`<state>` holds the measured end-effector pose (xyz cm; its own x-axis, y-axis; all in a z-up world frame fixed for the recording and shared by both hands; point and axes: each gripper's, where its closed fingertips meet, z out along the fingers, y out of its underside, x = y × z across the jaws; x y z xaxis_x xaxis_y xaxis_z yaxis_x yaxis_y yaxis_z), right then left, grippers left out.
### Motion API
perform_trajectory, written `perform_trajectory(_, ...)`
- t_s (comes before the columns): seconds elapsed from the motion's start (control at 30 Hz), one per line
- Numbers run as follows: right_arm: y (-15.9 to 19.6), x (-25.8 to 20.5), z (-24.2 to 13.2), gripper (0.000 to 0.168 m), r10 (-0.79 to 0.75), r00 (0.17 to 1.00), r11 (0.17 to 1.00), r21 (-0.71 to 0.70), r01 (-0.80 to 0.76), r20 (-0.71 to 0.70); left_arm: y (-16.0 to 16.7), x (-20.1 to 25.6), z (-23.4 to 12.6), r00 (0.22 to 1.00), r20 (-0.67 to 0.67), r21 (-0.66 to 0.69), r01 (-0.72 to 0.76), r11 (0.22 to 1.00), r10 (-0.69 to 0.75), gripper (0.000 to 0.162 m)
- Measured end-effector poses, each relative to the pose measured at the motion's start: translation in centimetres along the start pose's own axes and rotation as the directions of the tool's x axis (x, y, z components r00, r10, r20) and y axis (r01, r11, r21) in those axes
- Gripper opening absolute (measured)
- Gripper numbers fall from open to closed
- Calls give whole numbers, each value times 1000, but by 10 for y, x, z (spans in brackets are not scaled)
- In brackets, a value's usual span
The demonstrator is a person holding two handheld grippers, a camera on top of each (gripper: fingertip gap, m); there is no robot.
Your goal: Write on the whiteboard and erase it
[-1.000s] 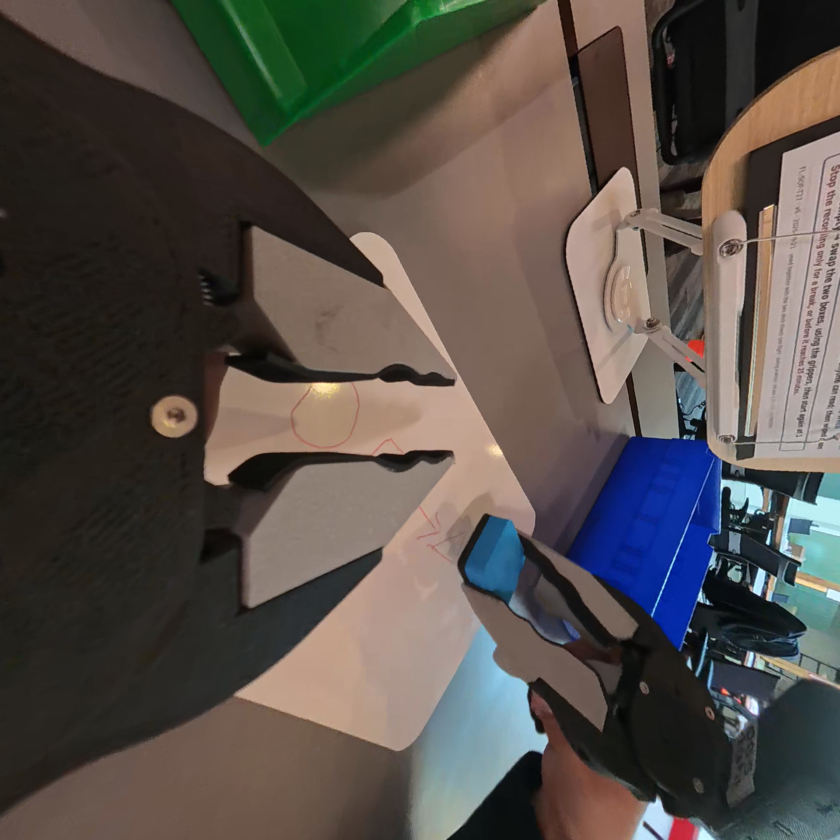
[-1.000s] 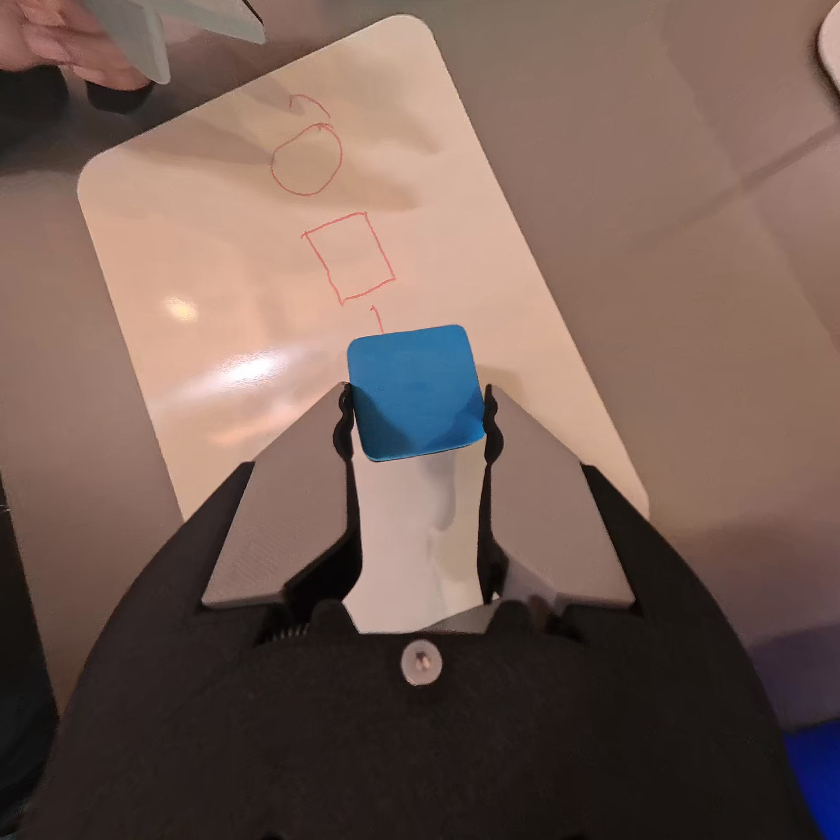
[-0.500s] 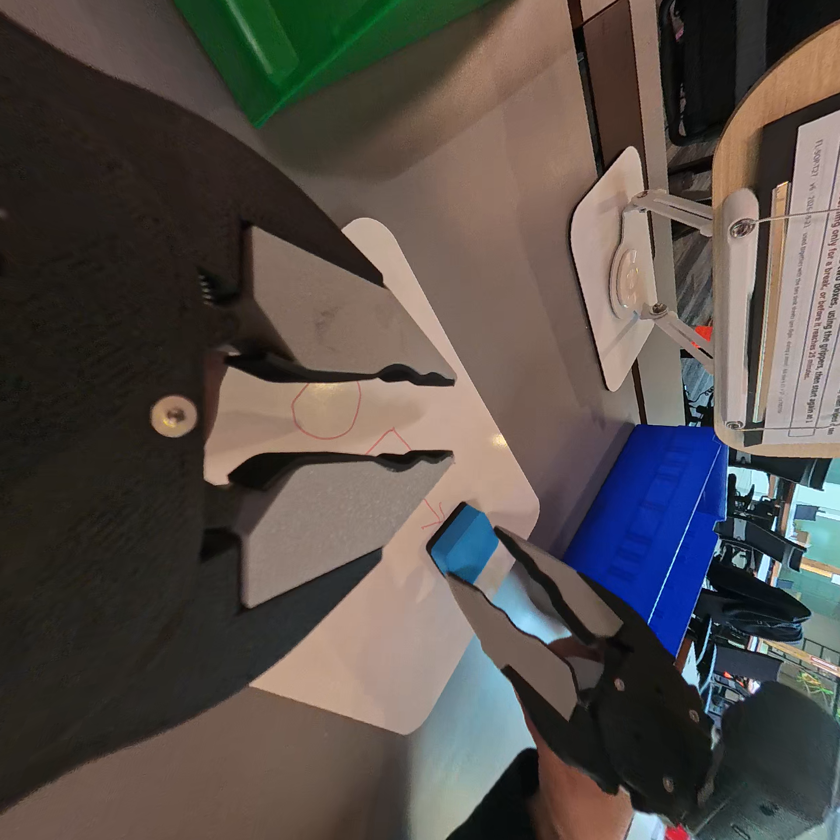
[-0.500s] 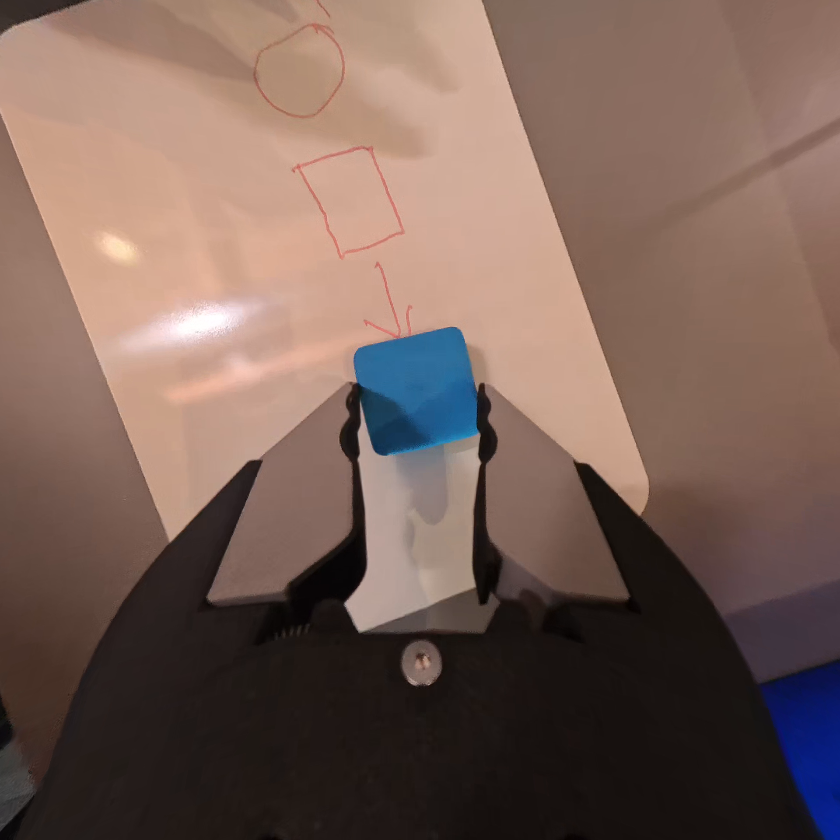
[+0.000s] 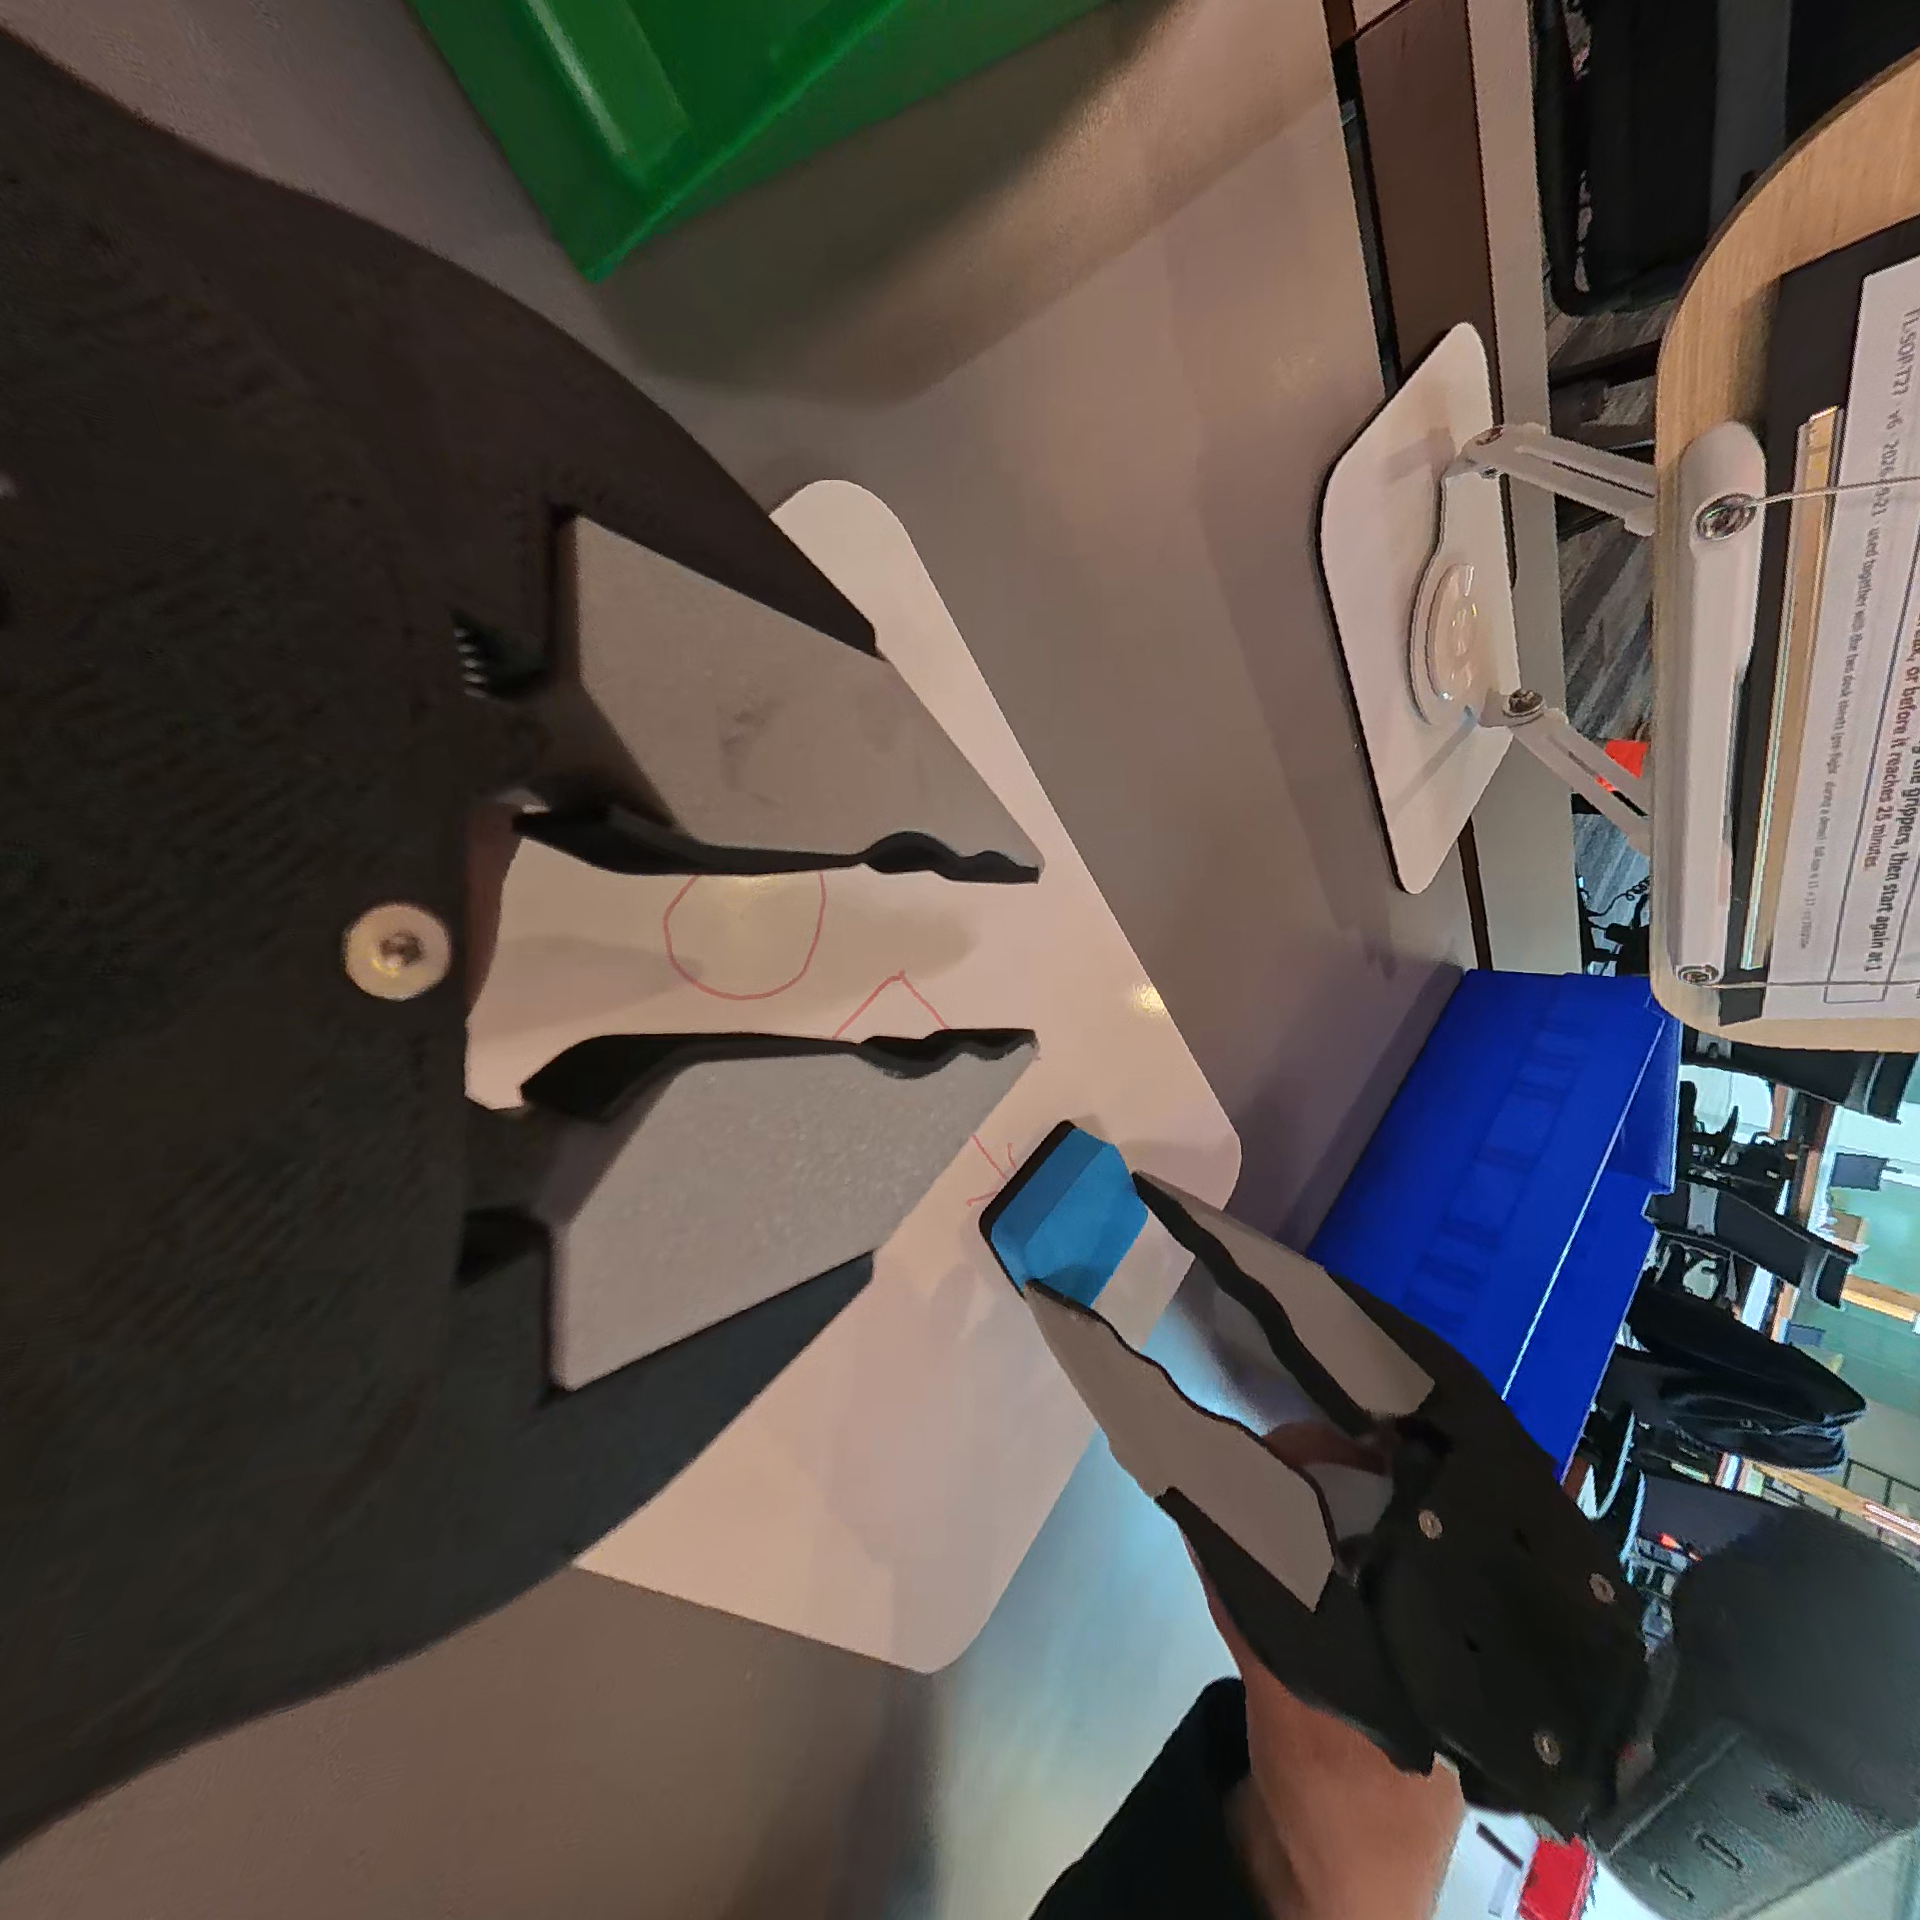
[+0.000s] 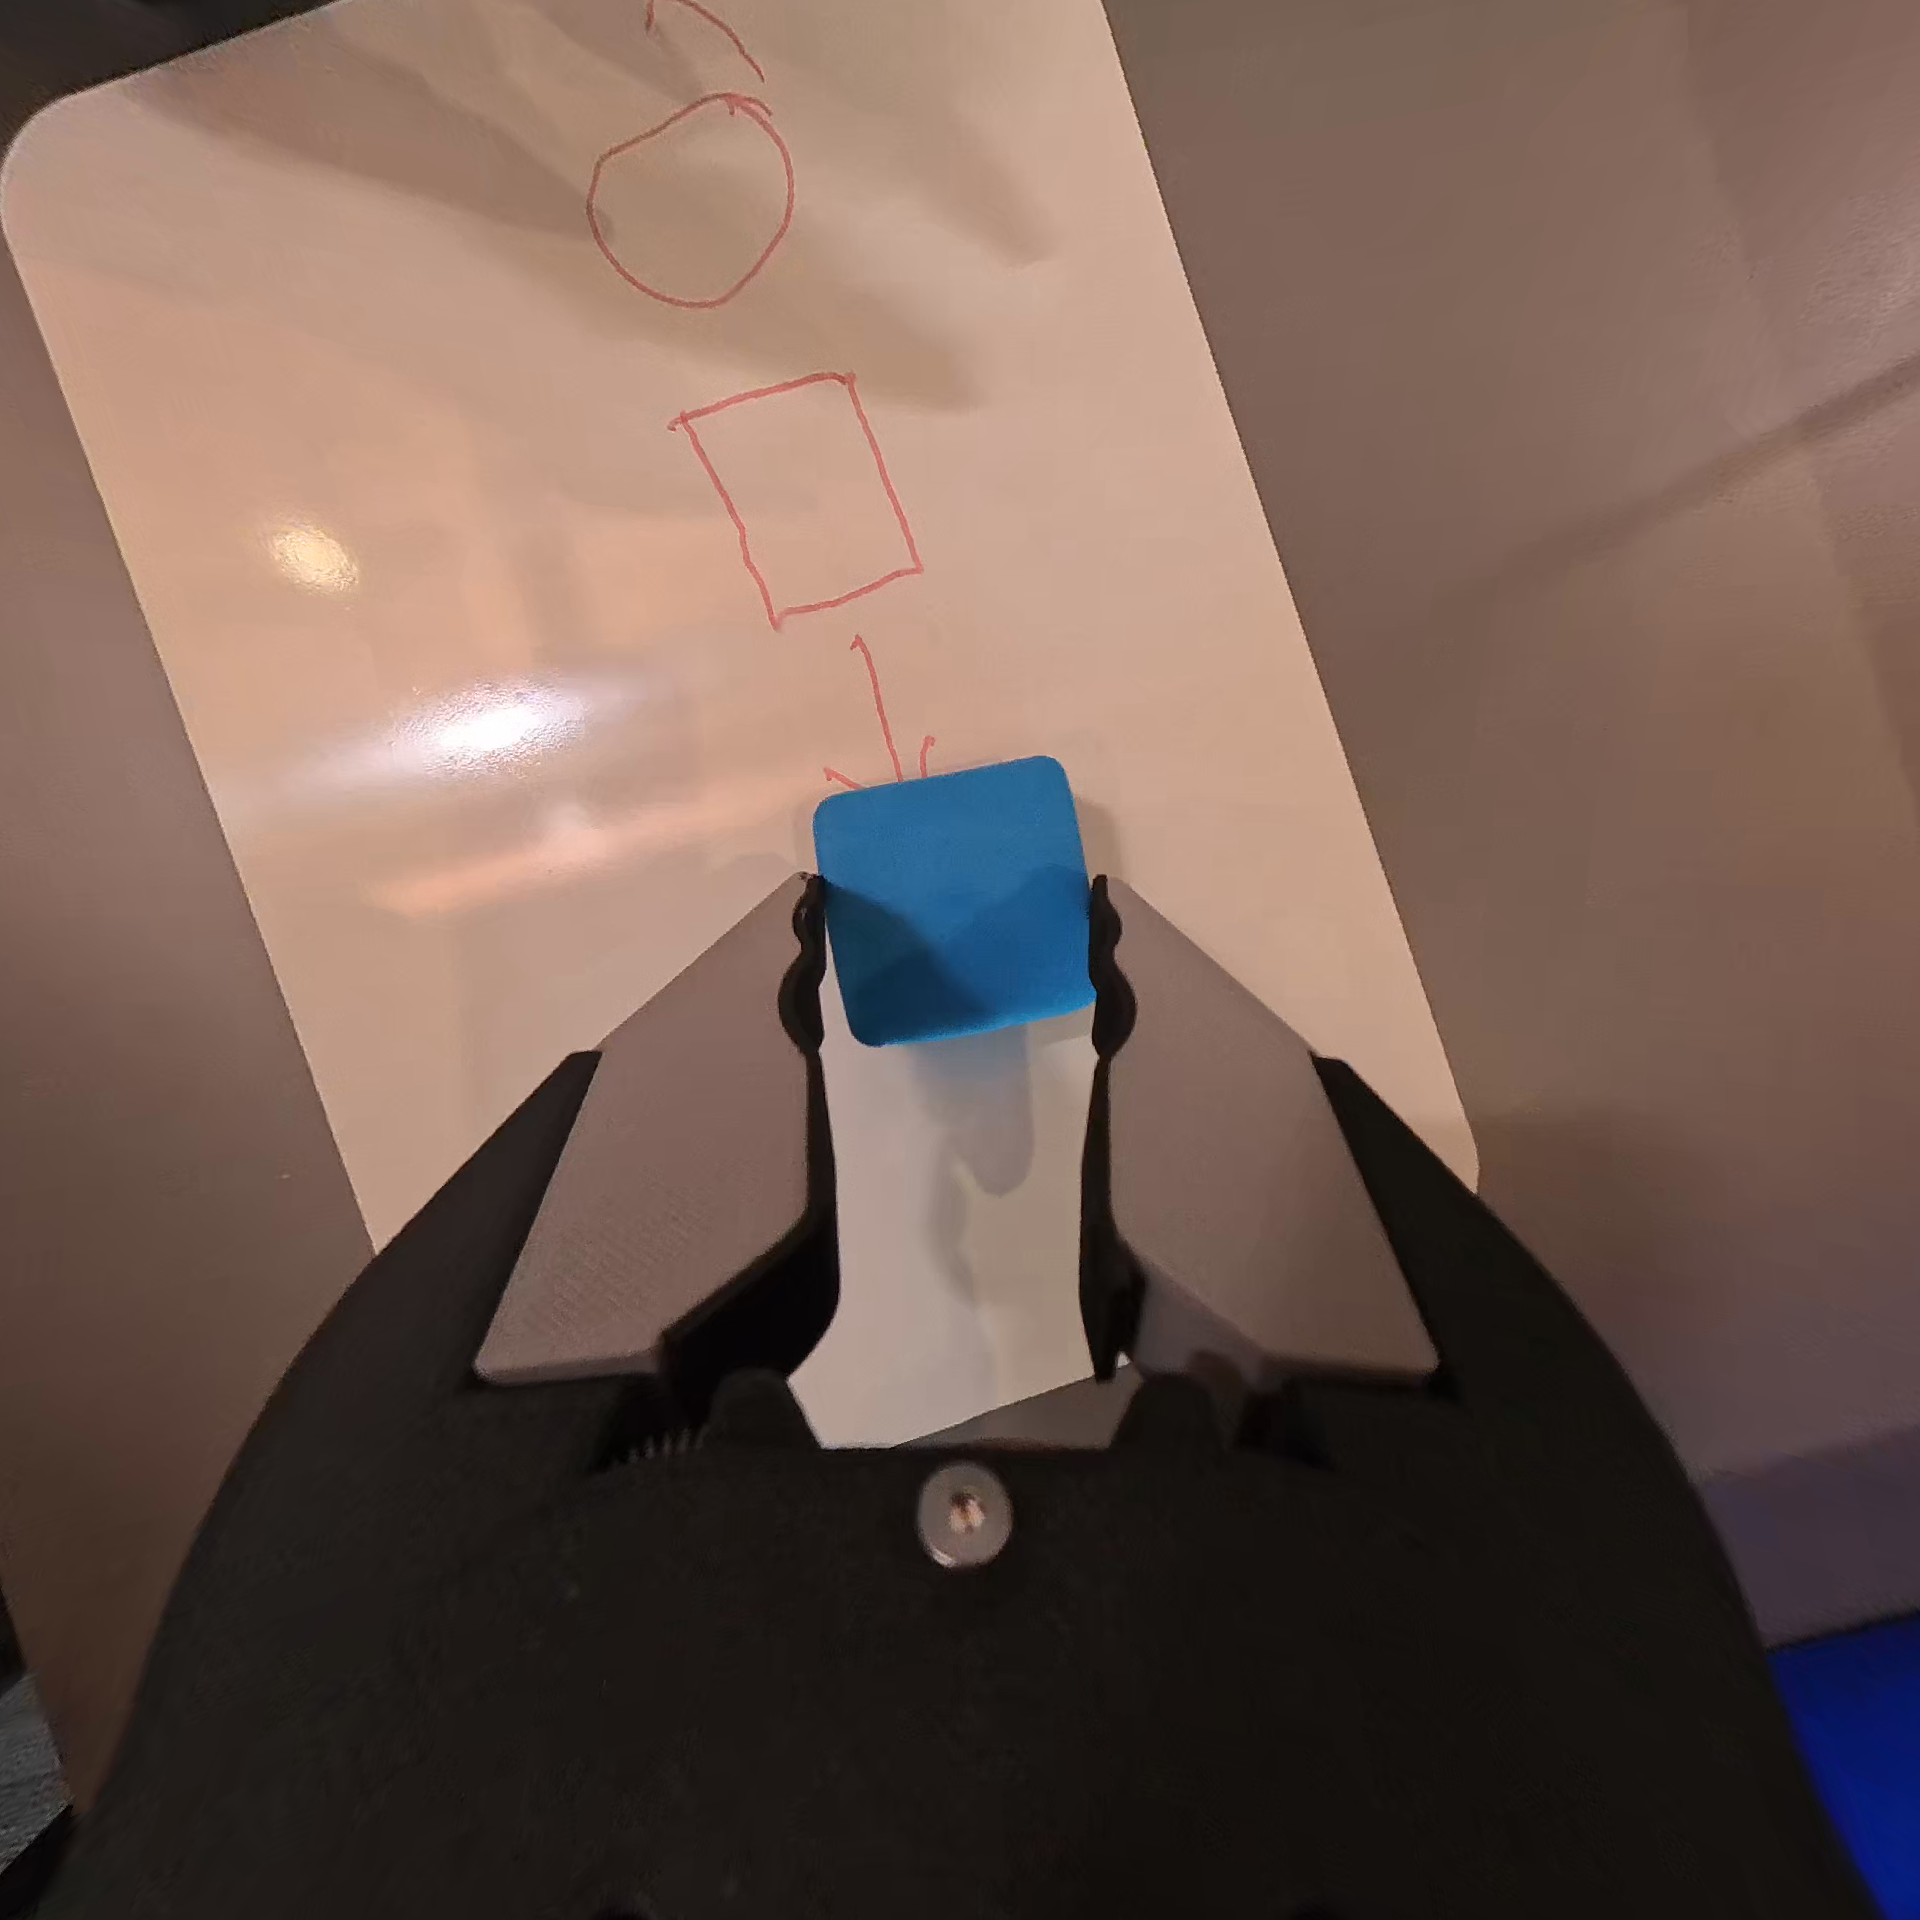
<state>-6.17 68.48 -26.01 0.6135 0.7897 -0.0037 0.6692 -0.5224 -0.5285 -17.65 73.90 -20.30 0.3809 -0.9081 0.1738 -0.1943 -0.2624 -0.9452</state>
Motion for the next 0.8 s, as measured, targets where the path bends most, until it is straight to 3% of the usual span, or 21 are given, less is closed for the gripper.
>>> perform_trajectory(0.2, 6, 15, -3, 47, 60, 998, 998, -15, -60, -18, 3, -7, 0, 999, 31, -17, 15, 1000, -15, 26)
perform_trajectory(0.27, -4, 12, 3, 47, 42, 999, 999, -4, -42, -20, 10, -10, 2, 999, 41, -47, 32, 998, -30, 7)
perform_trajectory(0.4, -14, -11, 9, 47, -39, 998, 997, -57, 41, 40, 20, -19, 0, 994, 67, -103, 89, 991, -83, 0)
perform_trajectory(0.47, -8, -11, 6, 47, -35, 998, 995, -92, 39, 45, 30, -7, -7, 1000, -8, -177, 7, 984, -9, 0)
perform_trajectory(0.57, -5, -6, 4, 47, -22, 999, 995, -94, 25, 38, 47, 57, -41, 940, -337, -270, -148, 951, 51, 0)
perform_trajectory(0.67, -7, -7, 6, 47, -26, 999, 995, -92, 29, 42, 92, 54, -52, 915, -333, -464, -368, 806, 226, 0)
perform_trajectory(0.8, -10, -5, 7, 47, -23, 999, 996, -86, 25, 24, 96, 51, -41, 924, -291, -505, -368, 780, 248, 0)
